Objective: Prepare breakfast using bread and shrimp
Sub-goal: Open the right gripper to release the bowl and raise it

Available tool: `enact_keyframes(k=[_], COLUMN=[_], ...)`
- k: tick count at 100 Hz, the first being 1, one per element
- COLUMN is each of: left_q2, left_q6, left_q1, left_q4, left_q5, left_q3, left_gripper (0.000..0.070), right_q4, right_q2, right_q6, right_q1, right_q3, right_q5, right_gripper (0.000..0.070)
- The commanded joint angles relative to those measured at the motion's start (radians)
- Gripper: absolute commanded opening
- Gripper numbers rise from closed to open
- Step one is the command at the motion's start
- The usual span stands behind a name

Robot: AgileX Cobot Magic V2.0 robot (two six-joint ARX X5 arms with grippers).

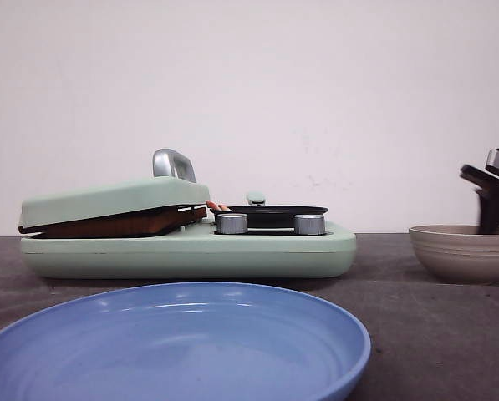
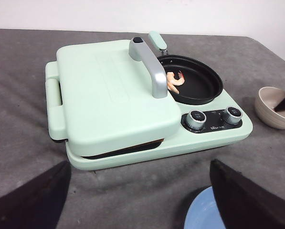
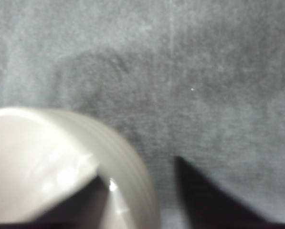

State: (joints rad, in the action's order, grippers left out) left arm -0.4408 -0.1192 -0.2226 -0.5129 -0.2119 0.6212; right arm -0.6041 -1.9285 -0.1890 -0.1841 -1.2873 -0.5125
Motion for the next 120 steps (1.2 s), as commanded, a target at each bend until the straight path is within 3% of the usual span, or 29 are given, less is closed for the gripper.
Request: enact_keyframes(k=[1, 50, 98, 112, 120], left_q2=[-0.004, -0.004, -0.004, -0.004, -0.004], left_q6=[-0.005, -0.006, -0.024, -0.024, -0.024], left_q1=[0.000, 0.000, 0.000, 0.000, 0.000], left_q4=[0.011, 0.011, 0.012, 0.012, 0.012], left_q5=[-0.002, -0.002, -0.002, -0.002, -0.002], left_q3=[0.004, 0.004, 0.004, 0.004, 0.004], left_gripper=[0.0510, 0.0511, 0.0511, 0.0511, 0.0511], right_q4=[0.006, 0.042, 0.041, 0.042, 0.042], right_q2=[-0.022, 0.098, 0.416, 0.528, 0.589], right_q6=[-0.005, -0.011, -0.037, -0.033, -0.026], right_q1=[-0.002, -0.064, -0.060, -0.005, 0.036], right_q3=[-0.009, -0.010, -0.010, -0.010, -0.010], right_q5=[0.016, -0.013, -0.066, -0.076, -0.075], right_gripper=[0.0482, 0.0498, 0.0494, 0.0439, 0.0335])
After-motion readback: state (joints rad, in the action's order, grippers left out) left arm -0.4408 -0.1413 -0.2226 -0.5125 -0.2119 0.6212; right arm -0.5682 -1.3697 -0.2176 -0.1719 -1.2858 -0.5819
